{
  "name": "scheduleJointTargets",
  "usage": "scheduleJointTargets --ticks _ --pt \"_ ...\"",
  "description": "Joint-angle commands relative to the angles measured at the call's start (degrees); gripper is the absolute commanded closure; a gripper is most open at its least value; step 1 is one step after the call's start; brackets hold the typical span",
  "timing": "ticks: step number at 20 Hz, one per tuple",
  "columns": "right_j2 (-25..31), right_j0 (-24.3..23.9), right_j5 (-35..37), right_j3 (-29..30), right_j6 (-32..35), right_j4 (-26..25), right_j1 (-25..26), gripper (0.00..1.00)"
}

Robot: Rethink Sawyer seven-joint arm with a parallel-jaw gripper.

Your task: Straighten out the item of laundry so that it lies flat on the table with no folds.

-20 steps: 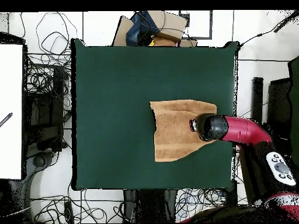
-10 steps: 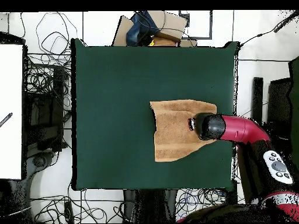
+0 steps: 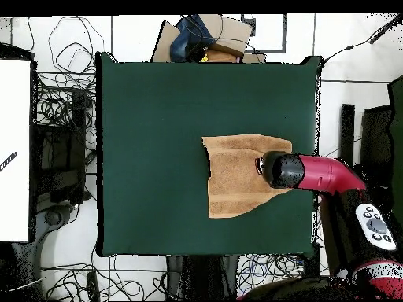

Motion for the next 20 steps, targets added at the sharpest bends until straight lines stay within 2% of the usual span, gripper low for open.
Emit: scheduleJointTargets --ticks 1,8,20 --pt "1.63 -0.20 1.88 4.58 4.68 3.04 -4.10 0.00" --pt "1.89 0.29 3.41 1.55 3.22 3.95 -3.19 0.00" --pt "1.52 1.24 4.71 -6.29 1.52 3.35 3.11 0.00"
